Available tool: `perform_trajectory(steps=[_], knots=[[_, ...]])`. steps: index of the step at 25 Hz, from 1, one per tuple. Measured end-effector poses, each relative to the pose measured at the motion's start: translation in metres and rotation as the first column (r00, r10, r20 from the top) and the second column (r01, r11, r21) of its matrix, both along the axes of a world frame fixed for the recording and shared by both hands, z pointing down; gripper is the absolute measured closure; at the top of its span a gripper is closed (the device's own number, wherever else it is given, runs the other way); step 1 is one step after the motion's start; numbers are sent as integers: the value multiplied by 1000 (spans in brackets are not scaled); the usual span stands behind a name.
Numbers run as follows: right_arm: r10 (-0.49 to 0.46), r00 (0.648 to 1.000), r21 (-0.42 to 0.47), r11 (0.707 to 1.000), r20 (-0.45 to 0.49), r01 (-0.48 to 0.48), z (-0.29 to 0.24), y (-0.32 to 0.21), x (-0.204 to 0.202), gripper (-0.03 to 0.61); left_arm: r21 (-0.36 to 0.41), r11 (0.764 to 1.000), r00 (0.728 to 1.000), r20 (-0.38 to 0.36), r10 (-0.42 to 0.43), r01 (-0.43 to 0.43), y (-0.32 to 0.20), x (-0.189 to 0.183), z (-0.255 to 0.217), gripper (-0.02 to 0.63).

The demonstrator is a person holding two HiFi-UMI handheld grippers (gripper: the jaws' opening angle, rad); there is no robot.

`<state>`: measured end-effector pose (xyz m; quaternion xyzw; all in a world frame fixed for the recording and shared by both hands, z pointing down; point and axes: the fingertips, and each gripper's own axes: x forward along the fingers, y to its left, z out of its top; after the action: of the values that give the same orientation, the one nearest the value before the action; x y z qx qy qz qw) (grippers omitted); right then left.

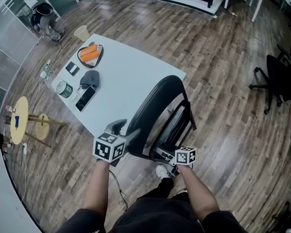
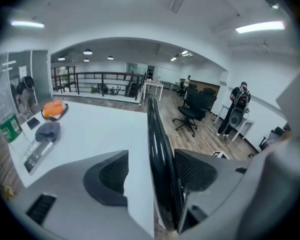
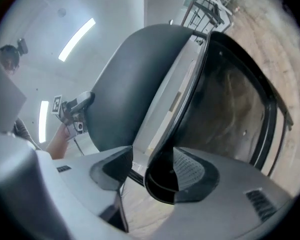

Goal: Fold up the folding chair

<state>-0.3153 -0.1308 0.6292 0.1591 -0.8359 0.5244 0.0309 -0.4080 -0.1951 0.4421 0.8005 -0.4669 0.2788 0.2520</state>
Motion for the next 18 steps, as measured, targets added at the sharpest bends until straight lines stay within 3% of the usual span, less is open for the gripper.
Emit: perform_trajectory(steps=[2,4,7,9,11,13,16,18], knots=[[64,996,53,997,-61,-61,-3,-5,28,337,73,997,999,16,-29,28,16,-13,-21,328],[152,982,126,982,-109,-138,-16,-9,60,337,154,985,997,-33,-74,79,30,-19,-47,337],[303,938,296,923,-171,-245,-55,-7,110,339,273,952,982,-163,-97,139,46,-4,-80,523],[405,892,426,856,-199,-294,-86,3,144,390,326,937,974,-222,-53,125,56,26,-88,606],[499,839,539,778,-218,-322,-117,21,177,498,354,931,967,-254,0,93,68,65,-90,609],[574,788,628,703,-223,-334,-149,48,207,543,367,927,951,-306,41,77,86,105,-95,609],[681,700,736,583,-213,-344,-198,100,251,563,368,927,921,-380,87,65,127,164,-103,609],[763,611,788,502,-211,-355,-224,139,281,565,361,930,895,-433,109,61,156,198,-105,609]])
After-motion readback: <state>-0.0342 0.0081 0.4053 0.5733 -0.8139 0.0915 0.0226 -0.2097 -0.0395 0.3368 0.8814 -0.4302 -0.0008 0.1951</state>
